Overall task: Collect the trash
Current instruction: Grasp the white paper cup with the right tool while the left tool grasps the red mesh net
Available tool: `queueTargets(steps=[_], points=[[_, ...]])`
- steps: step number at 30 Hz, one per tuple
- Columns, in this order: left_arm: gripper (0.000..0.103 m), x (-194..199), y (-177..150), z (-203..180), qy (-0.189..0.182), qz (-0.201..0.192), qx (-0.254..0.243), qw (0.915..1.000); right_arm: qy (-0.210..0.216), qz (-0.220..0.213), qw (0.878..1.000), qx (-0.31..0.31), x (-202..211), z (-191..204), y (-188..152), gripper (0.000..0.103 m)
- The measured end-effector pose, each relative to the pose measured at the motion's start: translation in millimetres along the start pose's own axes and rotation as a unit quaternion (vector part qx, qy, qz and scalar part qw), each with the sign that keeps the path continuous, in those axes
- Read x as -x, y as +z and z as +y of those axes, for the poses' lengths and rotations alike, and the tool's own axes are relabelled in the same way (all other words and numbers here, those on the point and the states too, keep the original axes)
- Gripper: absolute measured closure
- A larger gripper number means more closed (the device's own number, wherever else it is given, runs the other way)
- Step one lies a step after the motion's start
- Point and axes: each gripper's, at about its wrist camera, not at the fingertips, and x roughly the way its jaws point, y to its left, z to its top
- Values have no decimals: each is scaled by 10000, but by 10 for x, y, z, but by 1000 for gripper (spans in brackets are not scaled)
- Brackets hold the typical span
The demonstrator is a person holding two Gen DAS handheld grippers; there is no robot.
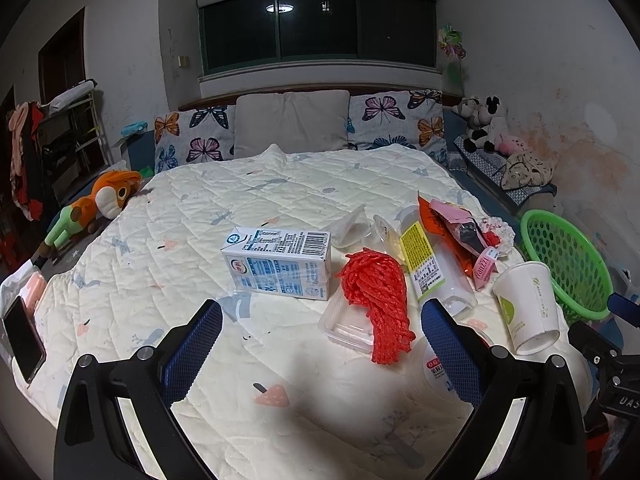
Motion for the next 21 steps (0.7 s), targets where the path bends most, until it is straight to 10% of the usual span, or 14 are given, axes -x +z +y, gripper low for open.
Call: queueTargets(steps=[21], points=[[7, -332, 18, 61, -284, 308, 48, 9991, 431, 881, 9943, -427, -676, -137, 138, 12]])
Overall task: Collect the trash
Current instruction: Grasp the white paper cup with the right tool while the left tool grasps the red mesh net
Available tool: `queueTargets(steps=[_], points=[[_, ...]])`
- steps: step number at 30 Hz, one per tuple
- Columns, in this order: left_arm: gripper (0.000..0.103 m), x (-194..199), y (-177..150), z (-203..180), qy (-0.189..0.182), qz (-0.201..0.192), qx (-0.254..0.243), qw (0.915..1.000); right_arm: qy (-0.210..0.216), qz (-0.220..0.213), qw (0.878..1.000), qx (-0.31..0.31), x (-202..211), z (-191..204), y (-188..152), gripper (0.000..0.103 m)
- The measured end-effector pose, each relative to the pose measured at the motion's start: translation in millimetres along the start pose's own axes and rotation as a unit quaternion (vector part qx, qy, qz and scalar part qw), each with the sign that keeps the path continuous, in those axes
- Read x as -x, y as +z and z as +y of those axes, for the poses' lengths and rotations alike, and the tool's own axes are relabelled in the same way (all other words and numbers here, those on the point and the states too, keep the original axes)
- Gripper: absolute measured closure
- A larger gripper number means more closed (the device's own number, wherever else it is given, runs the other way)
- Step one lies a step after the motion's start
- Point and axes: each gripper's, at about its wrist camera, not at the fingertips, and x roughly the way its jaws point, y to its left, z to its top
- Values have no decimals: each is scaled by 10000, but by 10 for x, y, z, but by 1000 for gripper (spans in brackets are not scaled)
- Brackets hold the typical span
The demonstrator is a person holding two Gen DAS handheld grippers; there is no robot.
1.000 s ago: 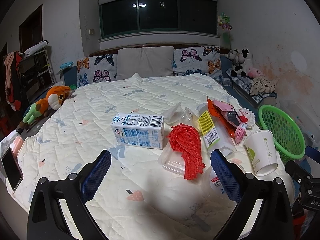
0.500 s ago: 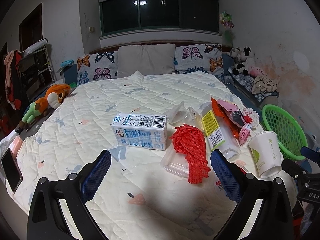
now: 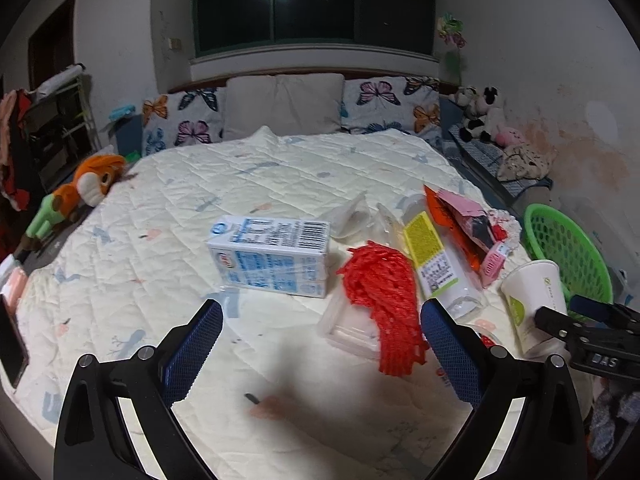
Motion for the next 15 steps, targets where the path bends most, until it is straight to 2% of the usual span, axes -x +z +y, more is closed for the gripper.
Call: queueTargets(steps=[6, 8, 9, 11, 15], points=[[8, -155, 69, -113, -185, 87, -149, 9997, 169, 231, 9994, -181, -115, -51, 23, 24], [12, -222, 84, -150, -253, 145, -211, 9994, 244, 280, 9991, -221, -134, -51, 24, 26], [18, -264, 90, -174, -278, 202, -248, 9991, 262, 302, 9989, -242, -143, -56, 20, 29], [18, -355, 96, -199, -338, 326, -266, 9985, 296, 335, 9986, -278, -151, -59, 19, 35], [29, -526, 102, -228, -456, 555, -262, 9971, 367, 360, 9981, -326, -151, -88, 24, 36]])
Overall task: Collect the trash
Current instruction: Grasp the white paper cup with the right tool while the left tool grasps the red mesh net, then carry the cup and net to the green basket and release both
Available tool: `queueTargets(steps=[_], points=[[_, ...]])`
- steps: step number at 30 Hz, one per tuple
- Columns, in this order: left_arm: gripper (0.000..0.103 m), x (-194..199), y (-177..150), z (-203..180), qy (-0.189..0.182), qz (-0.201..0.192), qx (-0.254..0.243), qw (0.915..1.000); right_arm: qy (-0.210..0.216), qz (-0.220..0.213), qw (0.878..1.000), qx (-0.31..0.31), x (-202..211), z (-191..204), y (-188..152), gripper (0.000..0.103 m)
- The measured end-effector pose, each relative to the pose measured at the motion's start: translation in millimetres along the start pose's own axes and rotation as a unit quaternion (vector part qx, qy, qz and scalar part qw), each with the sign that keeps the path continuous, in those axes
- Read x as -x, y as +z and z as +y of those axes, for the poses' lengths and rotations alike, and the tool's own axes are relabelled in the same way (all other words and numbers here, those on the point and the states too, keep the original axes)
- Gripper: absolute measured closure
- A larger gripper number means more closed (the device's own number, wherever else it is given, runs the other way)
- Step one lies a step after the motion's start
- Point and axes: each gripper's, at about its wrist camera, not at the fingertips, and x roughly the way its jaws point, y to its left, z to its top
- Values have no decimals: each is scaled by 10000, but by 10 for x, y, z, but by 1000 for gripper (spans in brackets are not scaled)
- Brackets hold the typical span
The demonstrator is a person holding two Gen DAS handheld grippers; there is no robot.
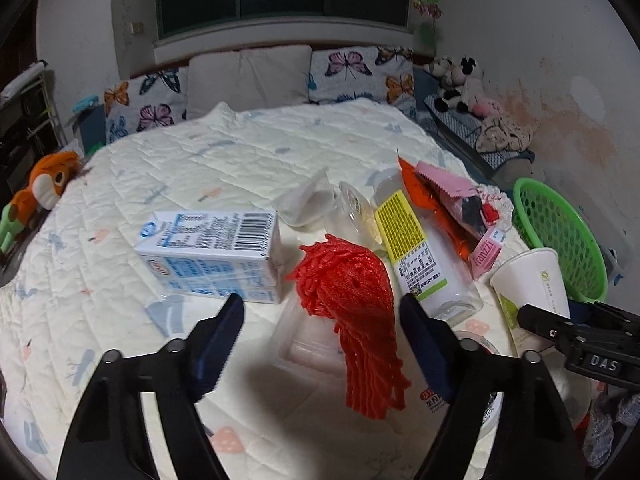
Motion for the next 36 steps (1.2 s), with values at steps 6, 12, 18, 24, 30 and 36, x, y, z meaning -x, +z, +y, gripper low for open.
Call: queueTargets(steps=[6, 12, 18, 24, 30, 36], points=[[40, -143, 7, -6, -131, 147, -12, 9998, 17, -88, 10000, 3, 61, 2, -13, 36], [54, -200, 7, -3, -289, 214, 10, 9994, 19, -273, 9996, 33, 203, -7, 9, 36], [72, -127, 4, -17, -474, 166, -11, 9987, -7, -489, 9988, -19, 366, -71, 62, 36], [78, 56, 20, 9, -620, 22, -3, 9981, -168, -729, 9970, -185, 535, -245, 135, 36], [79, 267, 90, -8, -766, -155, -3, 9969, -430, -867, 9945, -405, 642, -540, 182, 36], [79, 442, 210, -157, -1019, -326, -124, 9942, -701, -826, 9923, -606, 625, -870, 218, 36]])
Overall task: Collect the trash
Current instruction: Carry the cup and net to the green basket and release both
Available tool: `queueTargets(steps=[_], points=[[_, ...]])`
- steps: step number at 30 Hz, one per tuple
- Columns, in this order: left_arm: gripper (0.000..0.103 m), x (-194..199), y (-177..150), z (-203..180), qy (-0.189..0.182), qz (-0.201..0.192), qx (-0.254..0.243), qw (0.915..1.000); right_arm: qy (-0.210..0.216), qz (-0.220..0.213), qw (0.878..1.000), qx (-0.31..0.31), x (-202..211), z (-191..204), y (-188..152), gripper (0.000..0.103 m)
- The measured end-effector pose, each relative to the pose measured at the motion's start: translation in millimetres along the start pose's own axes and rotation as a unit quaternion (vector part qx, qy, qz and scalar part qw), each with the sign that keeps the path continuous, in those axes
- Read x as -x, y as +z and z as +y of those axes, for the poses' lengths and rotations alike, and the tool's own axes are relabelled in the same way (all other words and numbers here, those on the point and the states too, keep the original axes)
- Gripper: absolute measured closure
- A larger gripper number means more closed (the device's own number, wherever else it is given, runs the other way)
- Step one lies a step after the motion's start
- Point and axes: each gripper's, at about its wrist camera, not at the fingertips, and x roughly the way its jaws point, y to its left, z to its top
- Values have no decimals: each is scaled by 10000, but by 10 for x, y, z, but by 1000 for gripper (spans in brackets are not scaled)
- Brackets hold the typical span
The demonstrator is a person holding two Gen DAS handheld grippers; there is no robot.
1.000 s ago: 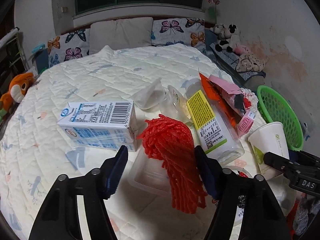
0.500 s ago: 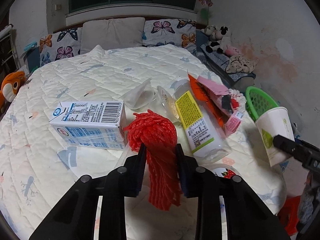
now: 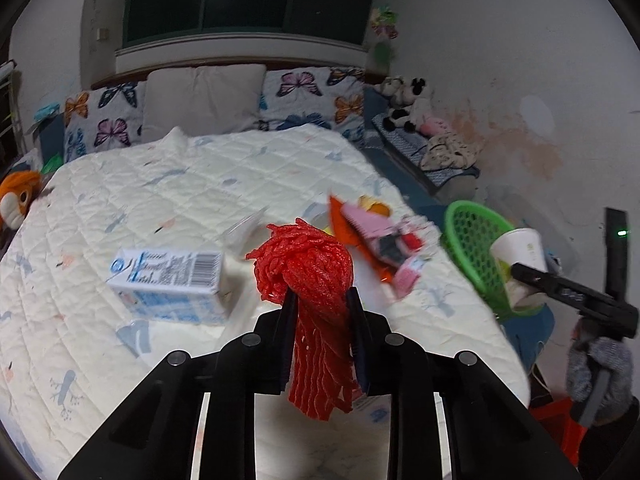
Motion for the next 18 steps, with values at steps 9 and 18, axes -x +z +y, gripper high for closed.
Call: queueTargets(steps=[9, 18], points=[[79, -182, 220, -436, -384, 50, -302, 9988, -283, 173, 9992, -204, -158, -433, 9, 36], [79, -461, 382, -827, -587, 172, -571, 9965, -373, 314, 9982, -352, -299, -732, 26, 36]])
